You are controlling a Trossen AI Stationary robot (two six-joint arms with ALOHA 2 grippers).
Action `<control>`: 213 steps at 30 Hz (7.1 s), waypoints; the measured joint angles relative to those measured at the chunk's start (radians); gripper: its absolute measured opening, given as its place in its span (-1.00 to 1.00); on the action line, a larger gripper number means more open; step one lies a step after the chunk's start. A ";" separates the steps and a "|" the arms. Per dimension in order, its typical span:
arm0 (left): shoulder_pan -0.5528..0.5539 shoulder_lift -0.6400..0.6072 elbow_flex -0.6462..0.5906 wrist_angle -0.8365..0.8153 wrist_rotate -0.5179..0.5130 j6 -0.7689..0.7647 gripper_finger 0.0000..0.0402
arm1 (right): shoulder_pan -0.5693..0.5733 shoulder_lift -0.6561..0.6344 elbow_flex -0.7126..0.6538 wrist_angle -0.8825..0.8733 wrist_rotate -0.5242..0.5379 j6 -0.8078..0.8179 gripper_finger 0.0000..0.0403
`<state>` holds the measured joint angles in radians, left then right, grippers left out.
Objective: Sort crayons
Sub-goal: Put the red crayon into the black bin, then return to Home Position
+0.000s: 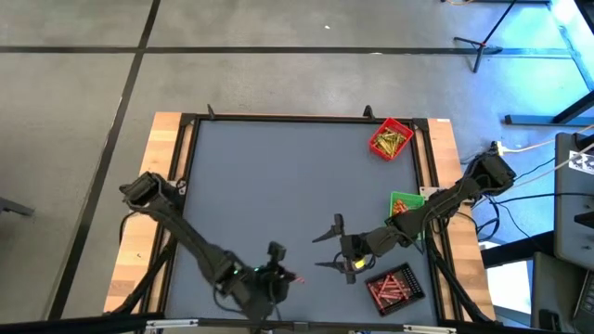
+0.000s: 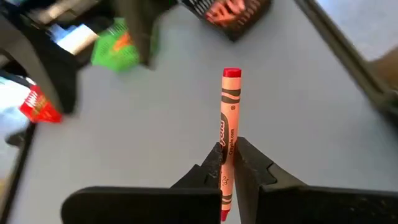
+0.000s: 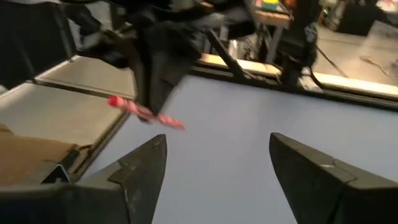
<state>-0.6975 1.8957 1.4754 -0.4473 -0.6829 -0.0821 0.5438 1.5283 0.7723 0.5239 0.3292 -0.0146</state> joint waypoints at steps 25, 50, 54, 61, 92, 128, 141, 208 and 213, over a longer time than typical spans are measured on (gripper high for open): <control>0.109 -0.063 -0.222 0.579 0.191 0.374 -0.97 | 0.000 0.049 0.001 0.071 -0.266 -0.227 0.14; 0.185 -0.129 -0.392 0.883 0.161 0.272 -0.97 | -0.002 0.049 0.000 0.205 -0.061 -0.225 -0.73; 0.180 -0.129 -0.392 0.879 0.182 0.264 -0.97 | -0.002 0.049 0.000 0.200 -0.060 -0.227 -0.90; 0.173 -0.129 -0.392 0.866 0.181 0.257 -0.67 | -0.001 0.048 0.002 0.179 -0.032 -0.218 -0.92; 0.023 -0.280 -0.392 0.513 0.041 0.189 -0.38 | 0.279 -0.087 0.421 -1.223 0.082 0.560 -0.89; 0.164 -0.296 -0.392 0.487 0.286 0.227 -0.38 | 0.293 0.044 0.383 -1.431 0.015 0.795 -0.26; 0.375 -0.499 -0.573 0.447 0.346 0.232 -0.38 | -0.095 -0.126 0.197 -1.139 0.033 0.209 -0.96; 0.635 -1.837 -1.468 0.483 0.535 0.137 -0.99 | -0.675 -1.511 -0.765 -0.503 -0.366 0.114 -0.97; 0.634 -1.811 -1.468 0.481 0.540 0.129 -0.99 | -0.675 -1.511 -0.765 -0.503 -0.366 0.114 -0.97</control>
<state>-0.0635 0.0847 0.0071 0.0341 -0.1429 0.0471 -0.1314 0.0171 0.0074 0.0208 -0.0372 0.0998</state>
